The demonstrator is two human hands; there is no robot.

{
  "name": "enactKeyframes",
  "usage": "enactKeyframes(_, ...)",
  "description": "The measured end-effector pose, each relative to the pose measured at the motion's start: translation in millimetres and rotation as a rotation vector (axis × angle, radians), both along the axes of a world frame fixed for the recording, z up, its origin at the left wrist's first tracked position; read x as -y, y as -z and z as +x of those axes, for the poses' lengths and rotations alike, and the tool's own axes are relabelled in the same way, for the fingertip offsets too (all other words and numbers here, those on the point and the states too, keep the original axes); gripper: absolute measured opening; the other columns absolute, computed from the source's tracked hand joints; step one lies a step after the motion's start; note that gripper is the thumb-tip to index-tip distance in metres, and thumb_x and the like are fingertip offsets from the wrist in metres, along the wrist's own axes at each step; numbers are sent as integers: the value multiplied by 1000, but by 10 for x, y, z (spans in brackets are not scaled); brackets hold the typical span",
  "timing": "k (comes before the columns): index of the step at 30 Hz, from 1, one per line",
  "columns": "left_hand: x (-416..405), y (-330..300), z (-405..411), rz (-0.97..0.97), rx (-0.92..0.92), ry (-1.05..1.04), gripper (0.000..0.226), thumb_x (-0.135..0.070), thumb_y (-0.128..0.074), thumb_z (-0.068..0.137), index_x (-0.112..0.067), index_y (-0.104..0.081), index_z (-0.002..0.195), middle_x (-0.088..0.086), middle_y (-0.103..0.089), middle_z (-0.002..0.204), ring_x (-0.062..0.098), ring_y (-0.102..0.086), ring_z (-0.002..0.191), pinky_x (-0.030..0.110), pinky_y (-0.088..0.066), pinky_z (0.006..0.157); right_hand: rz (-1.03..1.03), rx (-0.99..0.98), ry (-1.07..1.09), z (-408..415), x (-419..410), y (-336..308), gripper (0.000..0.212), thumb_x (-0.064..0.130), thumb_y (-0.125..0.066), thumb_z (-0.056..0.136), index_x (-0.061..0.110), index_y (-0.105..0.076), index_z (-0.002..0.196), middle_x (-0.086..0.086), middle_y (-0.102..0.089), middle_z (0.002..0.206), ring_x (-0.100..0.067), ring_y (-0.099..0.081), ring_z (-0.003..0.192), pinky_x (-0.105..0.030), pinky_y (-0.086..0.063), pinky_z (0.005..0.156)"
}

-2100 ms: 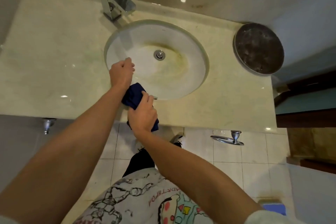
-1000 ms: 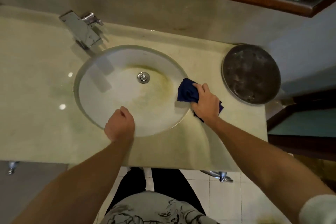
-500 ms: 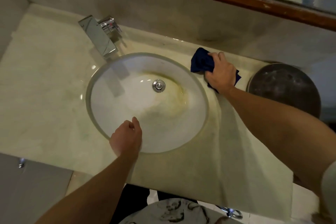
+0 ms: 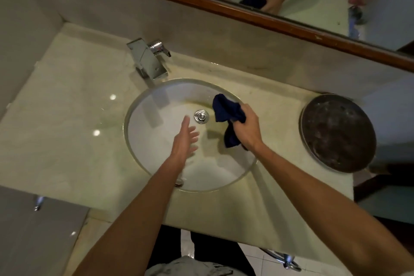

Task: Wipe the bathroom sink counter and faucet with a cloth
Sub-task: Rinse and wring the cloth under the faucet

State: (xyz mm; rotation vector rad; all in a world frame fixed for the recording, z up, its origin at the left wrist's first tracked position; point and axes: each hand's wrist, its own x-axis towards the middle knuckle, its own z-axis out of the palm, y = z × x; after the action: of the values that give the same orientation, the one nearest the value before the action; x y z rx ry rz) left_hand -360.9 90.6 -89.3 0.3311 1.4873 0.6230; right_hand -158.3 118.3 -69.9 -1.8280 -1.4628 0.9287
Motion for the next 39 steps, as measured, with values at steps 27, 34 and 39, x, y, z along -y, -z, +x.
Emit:
enactKeyframes(27, -1057, 258, -1106, 623, -602, 591, 46, -58, -51, 87, -17, -66, 101, 4, -71, 83, 27, -68, 73, 42, -59, 69, 139, 217, -33, -1757, -1743, -288, 25, 38, -70, 93, 20, -80, 107, 9, -76, 86, -2, -69, 72, -26, -59, 72)
enactKeyframes(34, -1090, 267, -1084, 656, -491, 492, 21, -7, -67, 96, -11, -68, 116, 11, -72, 99, 24, -70, 87, 23, -54, 71, 129, 47, 104, -1729, -1893, -29, 21, 40, -72, 93, 21, -79, 97, 6, -74, 74, -14, -72, 64, -42, -62, 68)
enactKeyframes(39, -1117, 616, -1087, 662, -500, 450, 50, 5, -71, 86, -15, -65, 131, -4, -71, 109, 15, -69, 90, 40, -60, 90, -33, -151, 411, -1615, -1481, 290, 54, 58, -64, 92, 7, -76, 76, -7, -73, 64, -24, -72, 58, -45, -63, 67)
